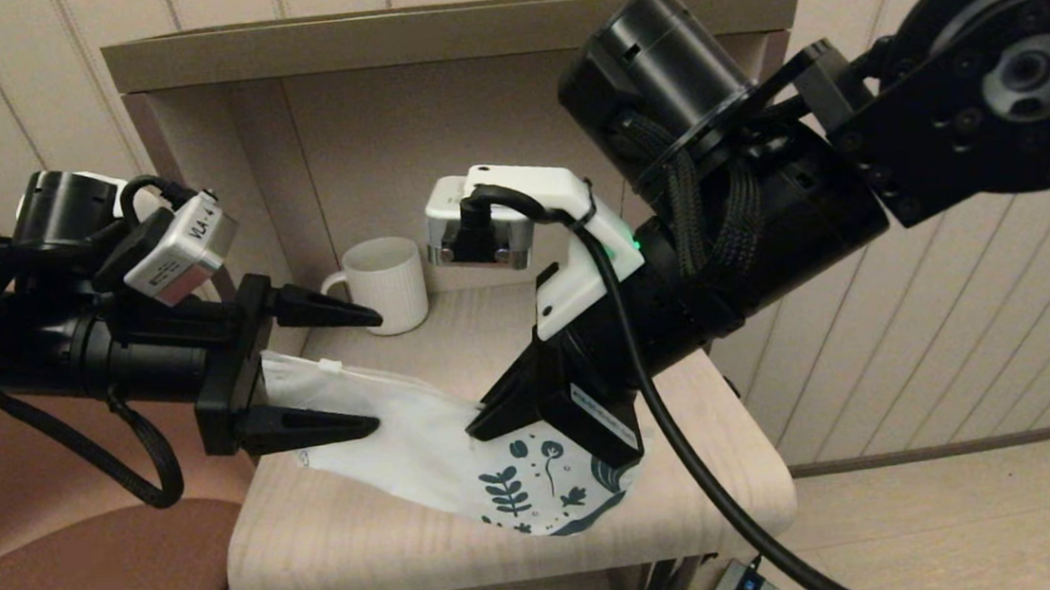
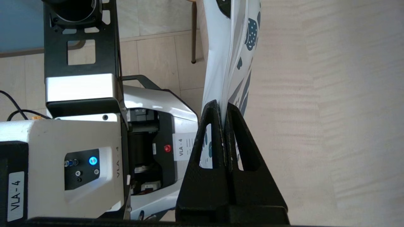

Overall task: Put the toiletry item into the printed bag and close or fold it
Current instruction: Hand it to the other hand

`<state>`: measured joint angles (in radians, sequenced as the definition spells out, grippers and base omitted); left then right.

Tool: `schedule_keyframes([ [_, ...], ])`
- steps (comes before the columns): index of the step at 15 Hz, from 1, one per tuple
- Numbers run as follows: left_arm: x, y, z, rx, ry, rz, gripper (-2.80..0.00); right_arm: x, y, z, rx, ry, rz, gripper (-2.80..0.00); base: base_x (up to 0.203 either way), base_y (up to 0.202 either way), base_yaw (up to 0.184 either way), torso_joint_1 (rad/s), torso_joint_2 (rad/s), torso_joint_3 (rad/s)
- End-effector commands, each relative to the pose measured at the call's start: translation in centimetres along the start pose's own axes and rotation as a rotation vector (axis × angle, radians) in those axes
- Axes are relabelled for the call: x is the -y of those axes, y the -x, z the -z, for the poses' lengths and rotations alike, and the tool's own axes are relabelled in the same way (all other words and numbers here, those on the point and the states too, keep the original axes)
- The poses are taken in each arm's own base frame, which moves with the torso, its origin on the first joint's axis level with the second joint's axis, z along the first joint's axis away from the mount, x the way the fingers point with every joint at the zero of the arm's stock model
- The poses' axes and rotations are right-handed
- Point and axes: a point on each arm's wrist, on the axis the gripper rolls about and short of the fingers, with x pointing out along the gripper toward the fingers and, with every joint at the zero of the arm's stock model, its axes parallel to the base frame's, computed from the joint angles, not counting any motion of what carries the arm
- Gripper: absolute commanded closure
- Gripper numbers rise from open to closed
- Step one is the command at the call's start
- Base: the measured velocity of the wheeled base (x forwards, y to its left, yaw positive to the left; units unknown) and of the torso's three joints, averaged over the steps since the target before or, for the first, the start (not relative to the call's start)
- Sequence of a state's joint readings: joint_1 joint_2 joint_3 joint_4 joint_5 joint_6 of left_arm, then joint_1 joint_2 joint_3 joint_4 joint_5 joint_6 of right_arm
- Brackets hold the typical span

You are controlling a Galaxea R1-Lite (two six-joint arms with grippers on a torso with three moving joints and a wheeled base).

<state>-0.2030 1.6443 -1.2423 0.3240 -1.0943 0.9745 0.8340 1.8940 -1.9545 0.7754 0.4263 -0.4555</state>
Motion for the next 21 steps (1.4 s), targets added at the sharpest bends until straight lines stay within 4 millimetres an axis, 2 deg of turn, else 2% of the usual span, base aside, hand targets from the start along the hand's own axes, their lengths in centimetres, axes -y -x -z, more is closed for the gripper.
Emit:
schedule_keyframes([
  [1,0.1,0.4,-0.7,0.009,-0.039,-0.01,-2.8,0.1,-0.1,0.1,0.0,-0.002,-0.014,0.0,0.0,0.0,0.0,0.0,0.0,0.0],
  [5,0.1,0.5,-1.0,0.012,-0.053,-0.013,-2.8,0.2,-0.1,0.2,0.003,-0.005,-0.02,0.0,0.0,0.0,0.0,0.0,0.0,0.0],
  [6,0.3,0.5,-0.8,0.009,-0.044,-0.01,0.0,0.2,-0.1,0.1,0.006,-0.003,-0.018,0.0,0.0,0.0,0.0,0.0,0.0,0.0],
  [13,0.3,0.5,0.6,-0.009,0.006,-0.009,0.0,0.3,-0.1,0.1,0.012,-0.001,-0.017,0.0,0.0,0.0,0.0,0.0,0.0,0.0],
  [21,0.3,0.5,1.2,-0.011,0.042,-0.003,0.0,0.5,-0.3,0.1,0.035,-0.002,-0.027,0.0,0.0,0.0,0.0,0.0,0.0,0.0],
])
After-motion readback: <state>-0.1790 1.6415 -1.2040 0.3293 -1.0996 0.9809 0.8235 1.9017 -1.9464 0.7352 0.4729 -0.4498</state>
